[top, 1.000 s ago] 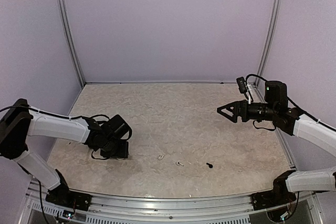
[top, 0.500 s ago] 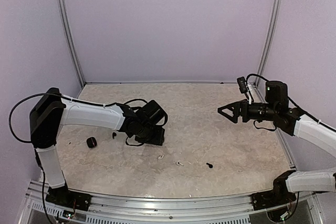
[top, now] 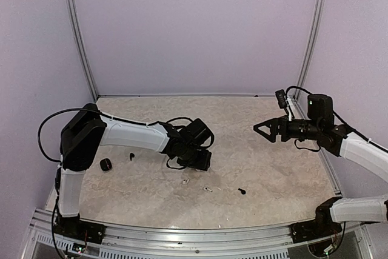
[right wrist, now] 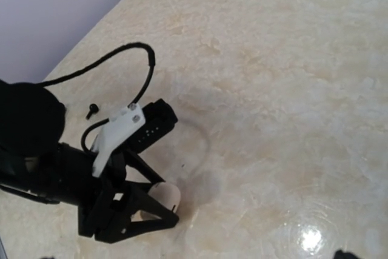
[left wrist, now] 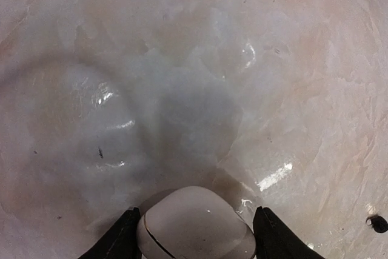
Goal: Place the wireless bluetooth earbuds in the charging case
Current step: Move the charging case to the corner of the board, then pick up the charging case from the center of the board.
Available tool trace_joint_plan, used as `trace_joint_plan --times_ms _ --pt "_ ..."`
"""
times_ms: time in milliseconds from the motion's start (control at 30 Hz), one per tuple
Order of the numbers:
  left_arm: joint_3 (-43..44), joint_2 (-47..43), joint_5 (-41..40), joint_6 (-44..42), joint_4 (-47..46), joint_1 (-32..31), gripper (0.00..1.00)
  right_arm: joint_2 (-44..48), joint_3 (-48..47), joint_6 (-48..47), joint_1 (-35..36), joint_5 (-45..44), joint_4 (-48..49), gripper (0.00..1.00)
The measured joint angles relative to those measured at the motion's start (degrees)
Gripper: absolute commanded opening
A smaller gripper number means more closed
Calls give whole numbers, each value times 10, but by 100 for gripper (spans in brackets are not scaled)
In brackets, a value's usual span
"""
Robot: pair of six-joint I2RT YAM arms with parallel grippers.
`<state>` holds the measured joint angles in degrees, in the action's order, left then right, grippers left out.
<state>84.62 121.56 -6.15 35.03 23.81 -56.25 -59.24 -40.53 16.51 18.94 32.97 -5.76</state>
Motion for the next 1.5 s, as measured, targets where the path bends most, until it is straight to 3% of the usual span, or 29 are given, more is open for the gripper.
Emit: trace_joint_plan --times_ms 100,167,267,400,533,700,967,1500 --pt "6 4 2 -12 -7 0 94 -3 0 0 0 0 0 99" --pt "6 4 4 -28 -11 0 99 -3 0 0 0 2 0 100" --pt "-11 -8 8 -60 -34 3 99 -2 0 0 0 3 -1 99" --pt "-113 -76 32 -131 -109 19 99 1 1 0 -1 9 0 99" --pt "-230 -162 59 -194 -221 51 99 11 2 5 -1 12 1 100" --pt "-312 -204 76 -261 -359 59 96 23 2 7 -1 16 4 100" --pt "-324 -155 92 -328 -460 33 90 46 3 -2 -1 20 7 99" --pt "-317 -84 105 -371 -485 35 84 75 19 -10 -4 -10 15 100"
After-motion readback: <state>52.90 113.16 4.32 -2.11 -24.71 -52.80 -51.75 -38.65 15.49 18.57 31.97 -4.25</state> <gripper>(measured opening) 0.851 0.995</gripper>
